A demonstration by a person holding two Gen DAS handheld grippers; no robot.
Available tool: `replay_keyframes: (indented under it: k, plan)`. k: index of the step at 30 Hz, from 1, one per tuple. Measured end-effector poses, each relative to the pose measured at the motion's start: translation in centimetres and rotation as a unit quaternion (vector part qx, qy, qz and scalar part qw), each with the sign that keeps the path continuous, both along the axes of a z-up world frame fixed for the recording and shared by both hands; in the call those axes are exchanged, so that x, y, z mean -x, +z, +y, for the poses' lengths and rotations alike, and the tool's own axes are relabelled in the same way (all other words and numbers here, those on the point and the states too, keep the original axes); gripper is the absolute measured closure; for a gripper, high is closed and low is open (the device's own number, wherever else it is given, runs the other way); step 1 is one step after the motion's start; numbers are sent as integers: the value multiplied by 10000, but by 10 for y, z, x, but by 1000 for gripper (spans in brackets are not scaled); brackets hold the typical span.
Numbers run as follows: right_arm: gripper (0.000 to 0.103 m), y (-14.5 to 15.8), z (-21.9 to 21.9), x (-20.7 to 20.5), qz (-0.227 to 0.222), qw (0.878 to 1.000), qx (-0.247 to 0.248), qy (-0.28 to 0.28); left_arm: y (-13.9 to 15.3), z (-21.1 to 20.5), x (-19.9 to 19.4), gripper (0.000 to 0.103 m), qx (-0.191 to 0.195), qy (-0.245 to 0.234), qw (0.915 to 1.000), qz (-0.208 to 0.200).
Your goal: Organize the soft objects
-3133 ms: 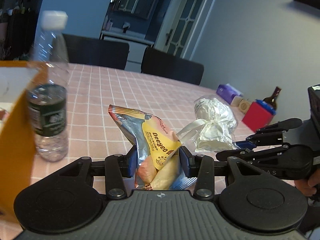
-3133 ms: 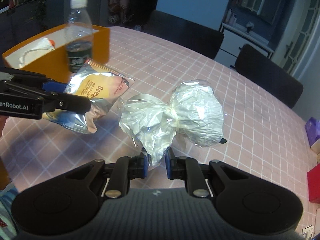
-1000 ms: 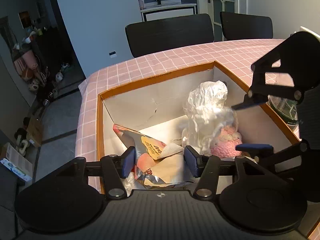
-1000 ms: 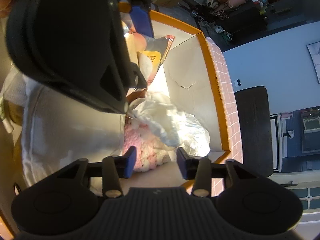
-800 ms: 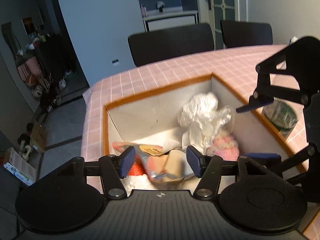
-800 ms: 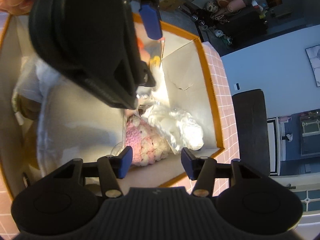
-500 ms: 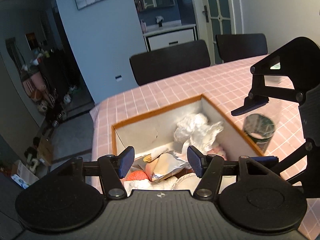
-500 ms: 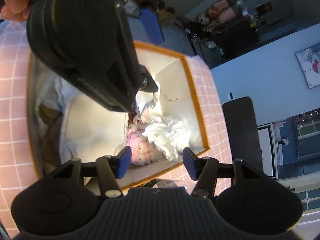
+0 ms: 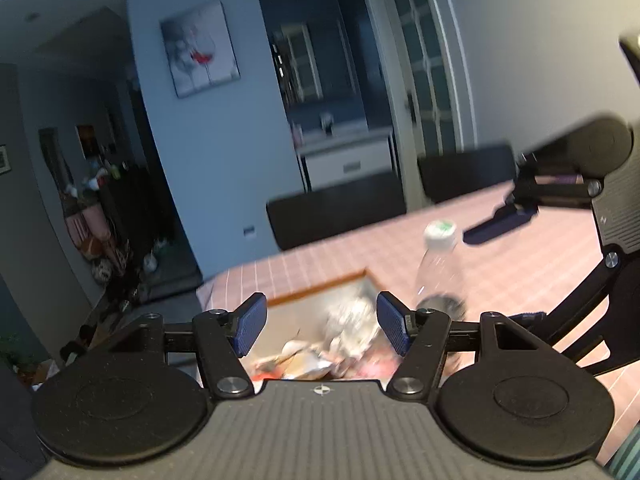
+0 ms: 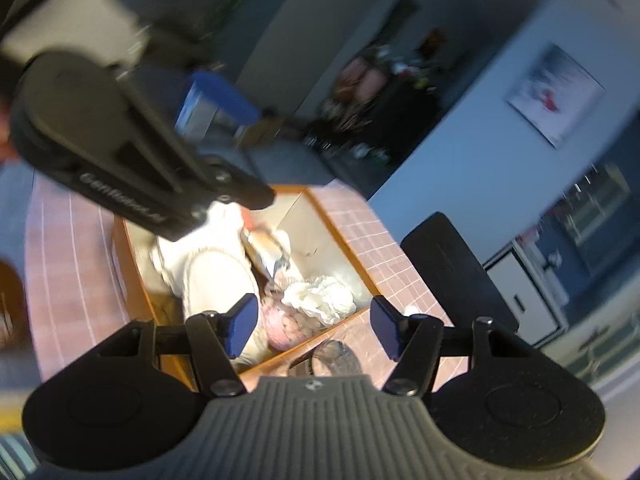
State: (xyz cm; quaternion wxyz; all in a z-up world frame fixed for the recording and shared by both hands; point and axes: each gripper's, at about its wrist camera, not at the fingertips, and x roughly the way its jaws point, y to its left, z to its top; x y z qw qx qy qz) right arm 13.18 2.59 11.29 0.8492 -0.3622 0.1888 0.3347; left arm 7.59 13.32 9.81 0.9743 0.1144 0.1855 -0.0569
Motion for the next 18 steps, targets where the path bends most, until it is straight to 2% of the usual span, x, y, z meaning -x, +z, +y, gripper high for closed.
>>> replay_keyframes:
  k: [4,7,10,11,13,15,18]
  plan:
    - [34,0,-34,23,-186,9935,-1023,-453,-2,-3,28,29,466,114,9971,-594]
    - [27,-7,-55,38,-180,9837,-1632,-730,-8,-7,48,29,639,339,9914,-1090]
    - [26,-14,-69,52,-170,9745,-2026,-953,-18,-16,65,29,660,655,9839,-1526]
    - [24,-16,-72,59,-236,9715,-2119,-1034,-23,-20,69,29,613,832,9825,-1548]
    - [10,-23,-77,71,-401,9631,-2398,-1155,-30,-29,77,29,538,1170,9795,-1549]
    - [8,-29,-84,81,-516,9528,-2717,-1253,-40,-37,85,29,579,1236,9767,-1656]
    - [6,-42,-88,93,-562,9385,-3078,-1462,-55,-43,86,29,579,1436,9747,-1610]
